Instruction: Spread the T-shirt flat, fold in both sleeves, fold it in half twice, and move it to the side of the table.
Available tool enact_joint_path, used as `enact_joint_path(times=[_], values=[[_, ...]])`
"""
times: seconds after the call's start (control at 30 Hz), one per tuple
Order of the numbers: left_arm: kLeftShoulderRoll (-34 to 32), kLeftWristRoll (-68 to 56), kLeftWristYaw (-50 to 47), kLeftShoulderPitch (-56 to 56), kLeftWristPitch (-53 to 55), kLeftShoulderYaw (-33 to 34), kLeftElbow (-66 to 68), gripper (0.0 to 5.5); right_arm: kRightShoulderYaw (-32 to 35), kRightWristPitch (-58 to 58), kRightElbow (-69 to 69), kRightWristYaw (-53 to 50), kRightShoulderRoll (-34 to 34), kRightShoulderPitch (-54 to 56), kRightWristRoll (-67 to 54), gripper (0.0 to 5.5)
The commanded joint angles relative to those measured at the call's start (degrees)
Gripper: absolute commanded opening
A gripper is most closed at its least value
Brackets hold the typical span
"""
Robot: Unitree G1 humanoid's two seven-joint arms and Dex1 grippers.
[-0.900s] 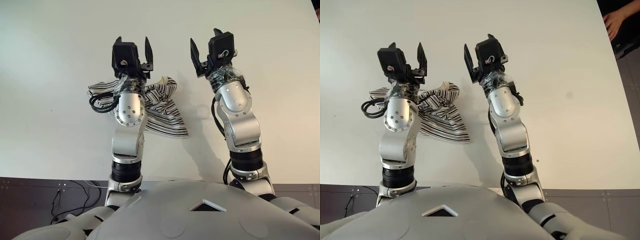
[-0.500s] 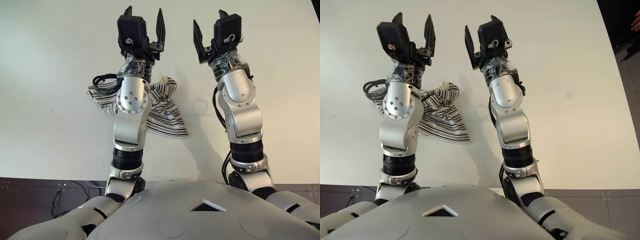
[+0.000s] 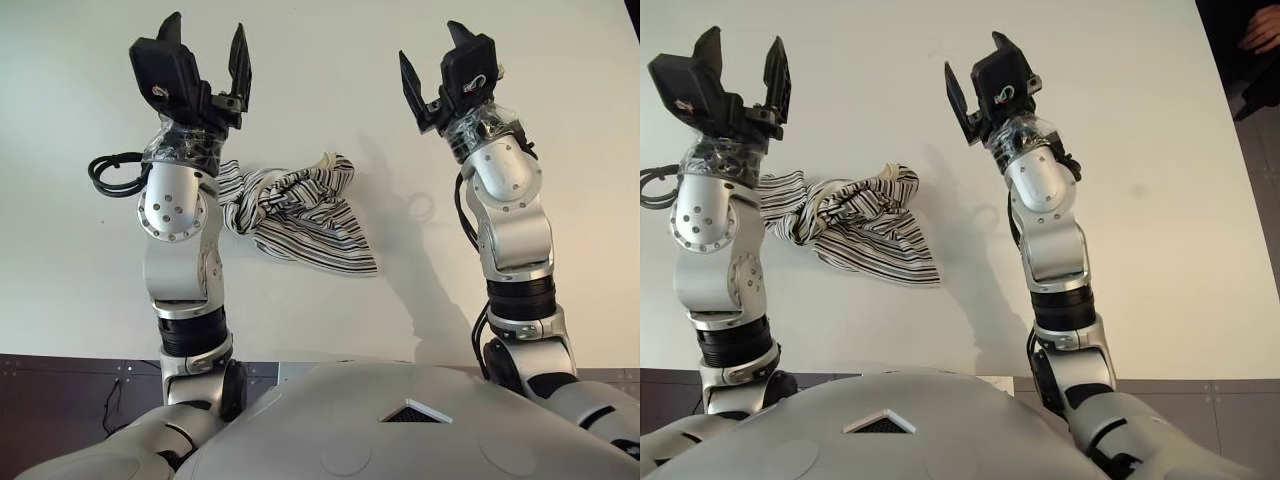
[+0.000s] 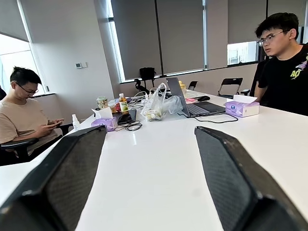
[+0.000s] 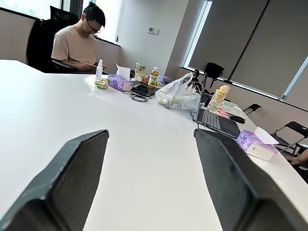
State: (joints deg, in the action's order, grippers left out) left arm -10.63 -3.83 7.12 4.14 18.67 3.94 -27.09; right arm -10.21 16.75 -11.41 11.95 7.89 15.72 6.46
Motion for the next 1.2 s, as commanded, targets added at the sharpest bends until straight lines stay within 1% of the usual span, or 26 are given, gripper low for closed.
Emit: enact_joint_path(times=[0.03,0.17,0.23,0.3,0.37,0.43,0.5,0.63,0.7,0.77,0.8,0.87,0.93,0.97,1.07,1.13,1.2], values=[[1.7,1.7,0.0,-4.8,0.3,-6.0,-2.4,3.38,-0.7,0.2,0.5,2.5,1.1,-1.2,-0.7,3.26],[4.8,3.9,-3.1,-10.5,0.7,-10.9,-6.3,3.38,-2.8,2.1,-2.2,6.4,2.4,-3.4,-1.3,3.26],[7.2,5.2,-5.7,-11.8,0.1,-11.9,-6.3,3.38,-2.6,2.8,-3.2,6.2,2.1,-3.9,-1.2,3.26],[8.0,5.6,-6.8,-11.2,-1.0,-11.0,-4.7,3.38,-3.9,2.3,-2.5,4.9,0.8,-3.2,-0.2,3.26],[8.1,5.4,-7.3,-6.8,-1.8,-8.8,-1.5,3.38,-4.5,0.6,-1.2,3.0,-0.3,-2.1,1.1,3.26],[8.4,5.3,-8.1,-1.4,-2.1,-7.0,2.1,3.38,-3.0,-1.9,2.0,0.4,-1.0,0.4,1.8,3.26],[8.0,4.7,-7.4,1.7,-2.4,-5.9,4.4,3.38,-1.4,-3.7,5.0,-2.4,-1.7,3.0,2.4,3.26],[5.9,4.2,-5.3,3.8,-2.9,-4.6,6.8,3.38,0.3,-4.5,6.8,-7.2,-3.8,4.7,3.2,3.26],[4.7,3.4,-4.2,4.7,-2.4,-3.2,7.4,3.38,-1.0,-2.4,4.6,-8.3,-5.8,3.2,3.4,3.26],[2.2,1.7,-0.4,5.1,-2.1,-2.5,7.2,3.38,-3.7,0.2,1.7,-4.6,-5.8,-0.2,1.4,3.26],[-0.6,-0.2,3.5,4.4,-1.6,-1.9,6.1,3.38,-5.9,1.3,0.8,-1.0,-4.6,-2.0,0.1,3.26],[-8.1,-6.4,14.0,2.3,0.6,0.3,2.9,3.38,-12.3,3.0,-3.6,7.8,-0.3,-6.0,-1.7,3.26],[-16.2,-10.9,24.0,-0.3,0.9,3.5,2.2,3.38,-18.4,4.5,-7.0,13.4,3.0,-9.4,-1.5,3.26],[-19.8,-11.8,27.9,-1.8,0.6,5.0,2.8,3.38,-20.6,6.2,-7.5,13.4,3.5,-10.4,0.1,3.26],[-27.4,-12.2,36.2,-8.2,-1.2,7.0,3.8,3.38,-24.3,10.6,-7.2,11.0,3.1,-11.6,4.8,3.26],[-29.8,-11.1,38.6,-14.5,-2.6,7.3,2.2,3.38,-25.6,13.2,-7.0,9.9,3.0,-12.1,7.0,3.26],[-30.1,-9.4,38.5,-20.2,-4.0,7.1,0.4,3.38,-26.7,15.8,-6.3,10.4,4.0,-12.7,8.3,3.26]])
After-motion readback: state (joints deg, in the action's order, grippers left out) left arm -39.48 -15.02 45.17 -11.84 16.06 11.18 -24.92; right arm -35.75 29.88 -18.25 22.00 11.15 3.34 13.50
